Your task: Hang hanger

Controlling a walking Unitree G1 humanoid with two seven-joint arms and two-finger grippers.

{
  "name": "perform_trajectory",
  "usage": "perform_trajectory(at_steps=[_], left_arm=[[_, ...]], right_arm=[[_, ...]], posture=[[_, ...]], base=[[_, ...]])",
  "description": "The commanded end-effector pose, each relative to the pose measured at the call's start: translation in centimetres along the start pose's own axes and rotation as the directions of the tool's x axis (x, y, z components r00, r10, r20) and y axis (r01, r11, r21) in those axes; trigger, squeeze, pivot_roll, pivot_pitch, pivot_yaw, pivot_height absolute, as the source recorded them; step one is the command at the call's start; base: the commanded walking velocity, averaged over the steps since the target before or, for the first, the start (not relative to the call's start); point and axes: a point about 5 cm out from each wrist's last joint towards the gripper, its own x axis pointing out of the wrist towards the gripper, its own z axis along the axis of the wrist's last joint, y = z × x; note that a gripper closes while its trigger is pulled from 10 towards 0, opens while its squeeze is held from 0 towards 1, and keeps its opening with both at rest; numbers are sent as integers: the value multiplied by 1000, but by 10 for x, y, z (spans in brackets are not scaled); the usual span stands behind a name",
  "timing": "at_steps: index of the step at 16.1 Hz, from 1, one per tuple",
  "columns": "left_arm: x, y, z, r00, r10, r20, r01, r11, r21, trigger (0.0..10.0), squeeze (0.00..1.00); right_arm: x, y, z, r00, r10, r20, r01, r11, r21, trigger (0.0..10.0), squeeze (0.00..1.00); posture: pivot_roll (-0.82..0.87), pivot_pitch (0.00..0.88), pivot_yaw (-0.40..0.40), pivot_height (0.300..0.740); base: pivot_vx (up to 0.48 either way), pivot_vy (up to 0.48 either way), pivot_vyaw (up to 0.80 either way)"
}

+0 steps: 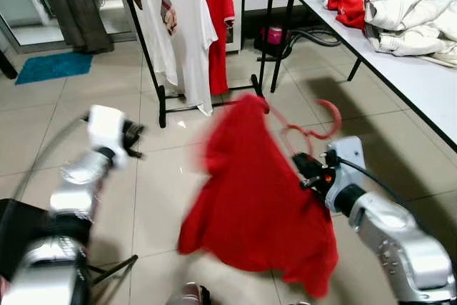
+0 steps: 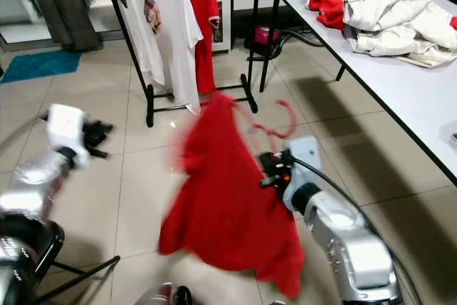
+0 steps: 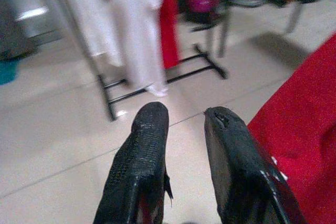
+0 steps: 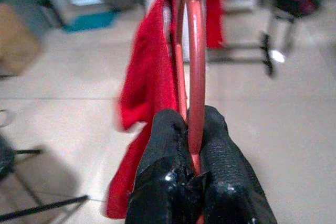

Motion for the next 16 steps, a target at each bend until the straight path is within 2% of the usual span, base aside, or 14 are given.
perform_trajectory(at_steps=[1,2,4,5,6,9,10,11,12,14,16], left_arm=[[2,-4,11,999,-9,36,8,999,37,10000,0],[2,-11,14,998,-18,58,15,999,51,10000,0],[5,-29,19,993,-66,95,69,997,-24,10000,0],[1,-51,24,987,-85,134,94,993,-68,10000,0],[-2,-64,30,982,-66,177,80,994,-71,10000,0],[-14,-92,37,970,-113,215,122,992,-28,10000,0],[-16,-98,37,970,-127,207,137,990,-34,10000,0],[-19,-103,36,969,-139,202,145,989,-11,10000,0],[-21,-106,36,973,-131,192,135,991,-10,10000,0],[-24,-106,37,979,-83,188,98,993,-71,10000,0],[-27,-104,41,980,-65,189,80,994,-72,10000,0]], right_arm=[[-2,-6,5,996,-71,59,72,997,-12,10000,0],[-1,-7,3,992,-116,58,117,993,-23,10000,0],[0,-7,-4,987,-156,25,156,988,-18,10000,0],[0,-12,-12,962,-272,-11,272,962,-18,10000,0],[-1,-13,-15,939,-344,-16,344,939,-6,10000,0],[-4,1,-19,937,-349,16,349,937,-8,10000,0],[-4,6,-20,941,-336,32,336,942,-18,10000,0],[-2,8,-21,938,-346,19,346,935,-80,10000,0],[-1,8,-22,931,-365,7,364,926,-99,10000,0],[-3,5,-21,927,-374,23,375,926,-41,10000,0],[-3,3,-15,914,-399,70,402,915,-34,10000,0]], posture=[[53,58,86,740],[52,58,88,740],[51,59,96,740],[52,59,96,740],[52,60,97,740],[55,69,89,740],[66,75,77,740],[73,82,66,740],[73,82,66,740],[74,95,56,740],[76,106,29,740]], base=[[0,0,0],[0,0,0],[0,0,0],[0,0,0],[0,0,0],[0,0,0],[240,0,0],[266,0,0],[270,0,0],[277,0,0],[281,0,0]])
